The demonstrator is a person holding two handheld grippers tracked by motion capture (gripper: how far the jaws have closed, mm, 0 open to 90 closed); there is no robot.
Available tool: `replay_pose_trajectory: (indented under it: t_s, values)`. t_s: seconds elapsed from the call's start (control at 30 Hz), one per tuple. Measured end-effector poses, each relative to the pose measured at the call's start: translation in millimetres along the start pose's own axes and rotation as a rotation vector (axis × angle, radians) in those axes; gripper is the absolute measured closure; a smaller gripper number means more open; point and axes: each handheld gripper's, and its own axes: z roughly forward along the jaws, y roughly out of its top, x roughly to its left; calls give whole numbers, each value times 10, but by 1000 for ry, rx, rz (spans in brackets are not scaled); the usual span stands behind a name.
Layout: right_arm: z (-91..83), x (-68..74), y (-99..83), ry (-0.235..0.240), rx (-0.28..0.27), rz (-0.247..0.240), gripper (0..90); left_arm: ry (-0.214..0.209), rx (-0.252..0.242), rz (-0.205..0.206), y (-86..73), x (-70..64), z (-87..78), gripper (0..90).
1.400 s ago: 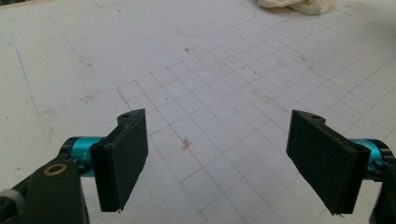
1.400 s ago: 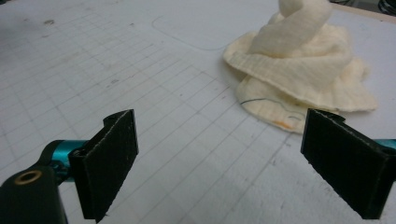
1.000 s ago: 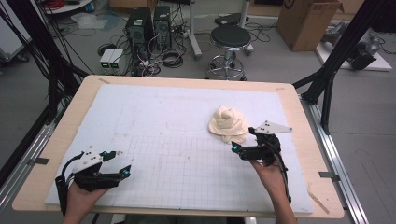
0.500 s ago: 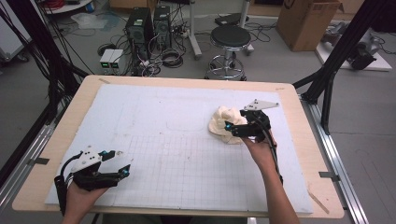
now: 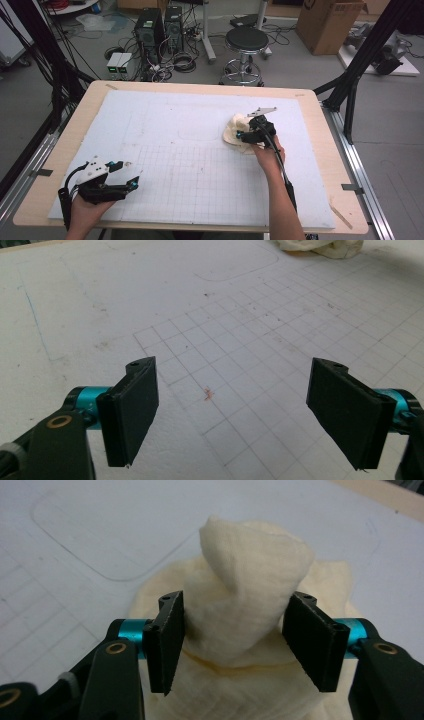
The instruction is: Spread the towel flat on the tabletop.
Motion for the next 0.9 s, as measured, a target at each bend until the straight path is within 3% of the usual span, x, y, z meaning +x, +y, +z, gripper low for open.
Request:
replay_pose_trajectory:
  t_s: [0.17, 0.2, 0.33, 0.53, 0.7, 0.8, 0.87, 0.9]
  values:
    - [87, -5, -29, 6, 27, 7, 546, -2, 1, -1, 2, 10, 10, 215]
    - [94, -8, -29, 11, 24, 5, 638, -3, 3, 0, 3, 12, 11, 215]
    - [72, -12, -20, 26, 30, 2, 755, -1, 6, 0, 0, 18, 9, 216]
    - [-48, -12, 24, 67, -3, 9, 793, -1, 6, -3, -1, 25, 8, 216]
    - [-234, 73, 133, 104, -51, 3, 800, -3, 9, 0, 4, 22, 24, 216]
    - [-336, 161, 214, 138, -80, 13, 801, -3, 8, 0, 6, 15, 27, 216]
    - [-421, 297, 307, 178, -112, -7, 801, -2, 6, 0, 6, 16, 28, 216]
    - [-421, 297, 307, 178, -112, -7, 801, -2, 7, 1, 6, 17, 29, 216]
